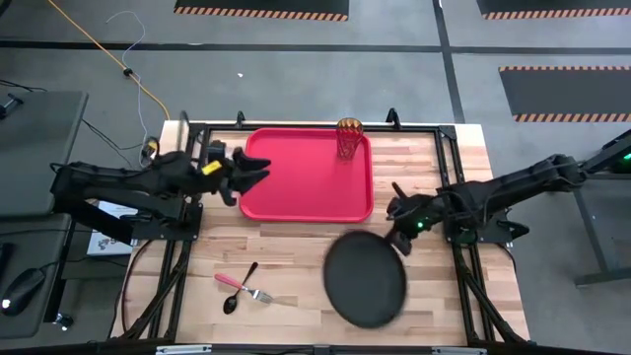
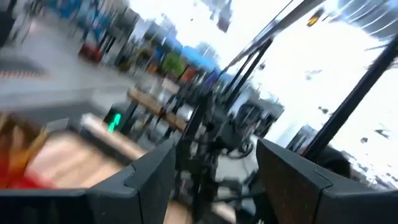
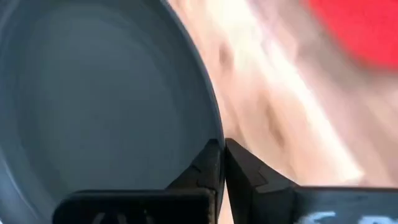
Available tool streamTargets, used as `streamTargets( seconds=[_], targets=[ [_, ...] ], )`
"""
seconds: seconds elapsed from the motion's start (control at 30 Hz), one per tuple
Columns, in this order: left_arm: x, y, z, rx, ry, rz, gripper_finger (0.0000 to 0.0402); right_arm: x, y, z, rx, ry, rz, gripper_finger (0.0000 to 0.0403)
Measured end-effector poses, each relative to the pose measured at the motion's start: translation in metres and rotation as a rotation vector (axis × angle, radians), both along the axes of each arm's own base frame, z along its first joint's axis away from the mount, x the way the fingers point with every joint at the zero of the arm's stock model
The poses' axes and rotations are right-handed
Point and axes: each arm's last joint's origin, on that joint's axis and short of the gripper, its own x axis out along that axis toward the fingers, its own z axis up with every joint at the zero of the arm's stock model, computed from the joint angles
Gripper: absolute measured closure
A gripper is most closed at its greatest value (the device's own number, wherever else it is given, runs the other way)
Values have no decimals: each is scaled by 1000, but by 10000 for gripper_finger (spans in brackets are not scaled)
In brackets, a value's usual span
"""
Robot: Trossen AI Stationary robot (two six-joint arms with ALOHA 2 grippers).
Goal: Pick and place plate/cup/fork/spoon on tray
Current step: Put the black plate on the red serving tray to the bottom left of the brown cup
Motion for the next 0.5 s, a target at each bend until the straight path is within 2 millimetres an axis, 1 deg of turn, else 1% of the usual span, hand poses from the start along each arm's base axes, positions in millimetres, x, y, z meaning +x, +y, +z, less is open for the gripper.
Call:
streamTargets(
  seconds=[0.13,0.23,0.3,0.4,0.5],
  targets=[
    [-6,0,12,113,-103,36,188,22,-7,16,-87,-28,-159,402],
    [-8,0,17,191,-147,67,188,46,-16,25,-136,-34,-314,402],
    [-9,0,20,219,-167,79,188,63,-27,29,-160,-32,-431,402],
    [-9,0,20,235,-166,85,188,89,-45,29,-188,-15,-584,402],
    [-9,0,20,235,-166,85,188,113,-63,19,-205,14,-693,402]
  ],
)
